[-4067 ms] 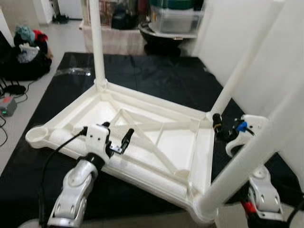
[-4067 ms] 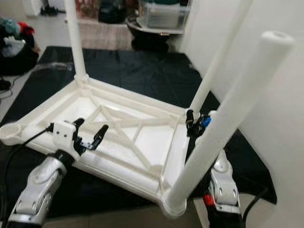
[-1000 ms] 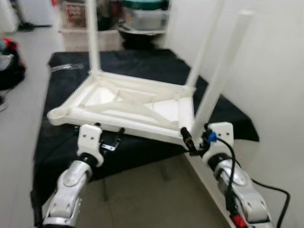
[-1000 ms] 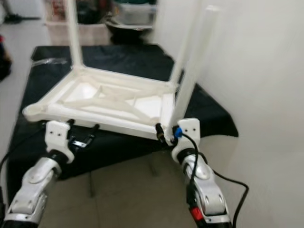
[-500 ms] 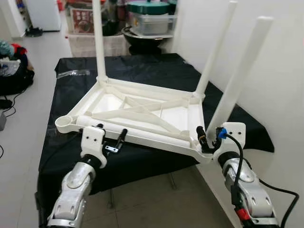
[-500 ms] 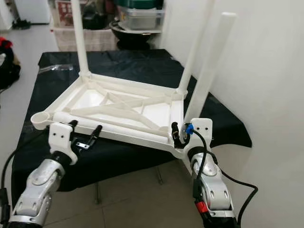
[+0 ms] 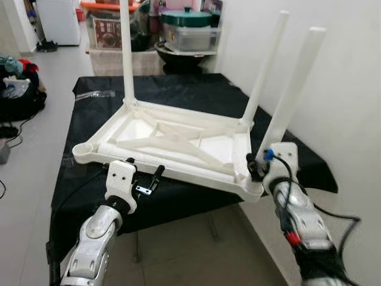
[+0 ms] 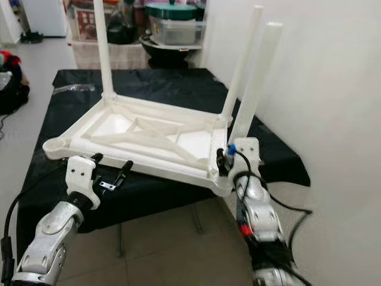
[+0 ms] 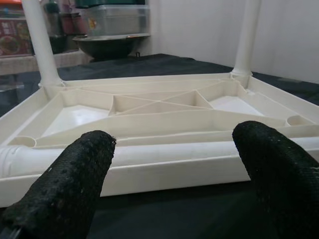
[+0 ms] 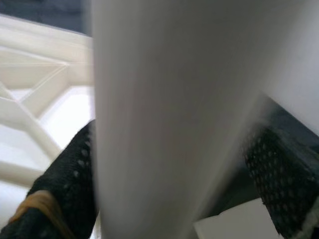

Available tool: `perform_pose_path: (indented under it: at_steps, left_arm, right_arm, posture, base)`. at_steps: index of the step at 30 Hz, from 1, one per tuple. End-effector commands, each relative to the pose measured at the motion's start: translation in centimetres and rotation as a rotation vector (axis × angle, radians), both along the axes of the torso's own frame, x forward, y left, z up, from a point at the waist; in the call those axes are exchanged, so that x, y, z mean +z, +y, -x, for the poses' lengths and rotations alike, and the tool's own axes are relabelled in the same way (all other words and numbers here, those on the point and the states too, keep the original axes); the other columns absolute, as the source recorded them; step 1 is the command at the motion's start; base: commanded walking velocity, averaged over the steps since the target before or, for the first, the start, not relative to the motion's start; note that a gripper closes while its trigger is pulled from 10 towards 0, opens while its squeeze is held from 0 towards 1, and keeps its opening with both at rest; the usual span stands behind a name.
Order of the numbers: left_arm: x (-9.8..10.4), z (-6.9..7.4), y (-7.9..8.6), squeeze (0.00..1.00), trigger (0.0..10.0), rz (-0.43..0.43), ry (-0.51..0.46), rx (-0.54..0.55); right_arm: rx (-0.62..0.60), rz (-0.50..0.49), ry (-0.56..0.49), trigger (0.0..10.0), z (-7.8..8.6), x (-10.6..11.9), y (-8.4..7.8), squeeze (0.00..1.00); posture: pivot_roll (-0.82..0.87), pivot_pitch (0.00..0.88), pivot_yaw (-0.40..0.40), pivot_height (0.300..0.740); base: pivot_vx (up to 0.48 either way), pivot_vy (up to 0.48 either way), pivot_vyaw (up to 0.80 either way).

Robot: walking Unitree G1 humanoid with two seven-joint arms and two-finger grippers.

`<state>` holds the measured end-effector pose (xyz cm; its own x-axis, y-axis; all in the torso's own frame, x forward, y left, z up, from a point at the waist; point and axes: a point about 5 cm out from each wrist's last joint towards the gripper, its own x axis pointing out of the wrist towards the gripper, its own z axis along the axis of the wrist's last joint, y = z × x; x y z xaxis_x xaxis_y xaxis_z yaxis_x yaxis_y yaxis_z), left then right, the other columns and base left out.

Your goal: Building children table

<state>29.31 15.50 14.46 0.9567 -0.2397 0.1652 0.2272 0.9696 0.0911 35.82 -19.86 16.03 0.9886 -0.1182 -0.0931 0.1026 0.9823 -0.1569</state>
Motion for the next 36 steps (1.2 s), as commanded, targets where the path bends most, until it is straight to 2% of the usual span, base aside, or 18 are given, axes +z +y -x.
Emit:
perform_pose_path:
  at_steps: [1,6,7,10,11,12,13,16,17,19,22,29,32,36]
  left_arm:
    - [0.1,0.0,-0.2,0.0,10.0,0.001,-0.001,-0.003]
    - [0.1,-0.1,-0.6,0.0,10.0,0.002,-0.002,-0.012]
    - [0.1,-0.1,-0.7,0.0,10.0,0.002,-0.003,-0.014]
    - [0.2,-0.1,-0.7,0.0,10.0,0.001,-0.006,-0.011]
    - [0.3,-0.2,-0.6,0.0,10.0,-0.003,-0.007,-0.004]
    - [0.3,-0.2,-0.6,0.0,10.0,-0.003,-0.007,-0.004]
    - [0.3,-0.1,-0.5,0.0,10.0,-0.005,-0.009,0.002]
    - [0.4,-0.1,-0.4,0.0,10.0,-0.009,-0.009,0.008]
    - [0.4,0.0,-0.4,0.0,10.0,-0.012,-0.009,0.011]
    - [0.4,0.0,-0.4,0.0,10.0,-0.012,-0.009,0.011]
    - [0.3,0.1,-0.3,0.0,10.0,-0.019,-0.005,0.015]
    - [0.3,0.2,-0.3,0.0,10.0,-0.022,-0.001,0.013]
    - [0.2,0.3,-0.4,0.0,10.0,-0.015,0.004,0.005]
    - [0.1,0.3,-0.6,0.0,10.0,-0.012,0.007,-0.002]
  right_arm:
    - [-0.006,0.044,-0.002,10.0,-1.2,0.5,-0.2,0.0]
    - [0.01,0.052,-0.015,10.0,-2.8,1.7,0.2,0.0]
    - [0.013,0.057,-0.026,10.0,-3.6,2.7,0.4,0.0]
    - [0.017,0.057,-0.04,10.0,-4.3,3.8,0.6,0.0]
    - [-0.001,0.064,-0.055,10.0,-5.0,5.0,0.6,0.0]
    - [-0.001,0.064,-0.055,10.0,-5.0,5.0,0.6,0.0]
    - [-0.037,0.075,-0.073,10.0,-5.5,6.2,0.3,0.0]
    - [-0.068,0.083,-0.088,10.0,-5.8,7.1,-0.1,0.0]
    - [-0.113,0.099,-0.103,10.0,-5.9,8.0,-0.7,0.0]
    - [-0.113,0.099,-0.103,10.0,-5.9,8.0,-0.7,0.0]
    - [-0.162,0.128,-0.119,10.0,-6.0,8.8,-1.6,0.0]
    - [-0.116,0.133,-0.093,10.0,-5.9,7.5,-1.2,0.0]
    - [0.021,0.129,-0.121,10.0,-5.5,5.7,0.0,0.0]
    - [0.094,0.124,-0.179,10.0,-4.9,5.4,0.6,0.0]
  posture:
    - [0.12,0.0,-0.135,0.74]
    - [0.14,0.0,-0.146,0.74]
    - [0.15,0.0,-0.154,0.74]
    - [0.16,0.0,-0.16,0.74]
    - [0.17,0.0,-0.168,0.74]
    - [0.17,0.0,-0.168,0.74]
    - [0.18,0.0,-0.174,0.74]
    - [0.18,0.0,-0.174,0.74]
    - [0.19,0.0,-0.18,0.74]
    - [0.19,0.0,-0.18,0.74]
    - [0.19,0.0,-0.179,0.74]
    - [0.18,0.0,-0.171,0.74]
    - [0.15,0.0,-0.156,0.74]
    - [0.13,0.0,-0.149,0.74]
  base:
    - [0.0,0.0,0.0]
    - [0.0,0.0,0.0]
    - [0.0,0.0,0.0]
    - [0.0,0.0,0.0]
    - [0.0,0.0,0.0]
    - [0.0,0.0,0.0]
    - [0.0,0.0,0.0]
    - [0.0,0.0,0.0]
    - [0.0,0.0,0.0]
    - [0.0,0.0,0.0]
    - [0.0,0.0,0.0]
    - [0.0,0.0,0.0]
    - [0.0,0.0,-0.31]
    - [0.0,0.0,-0.68]
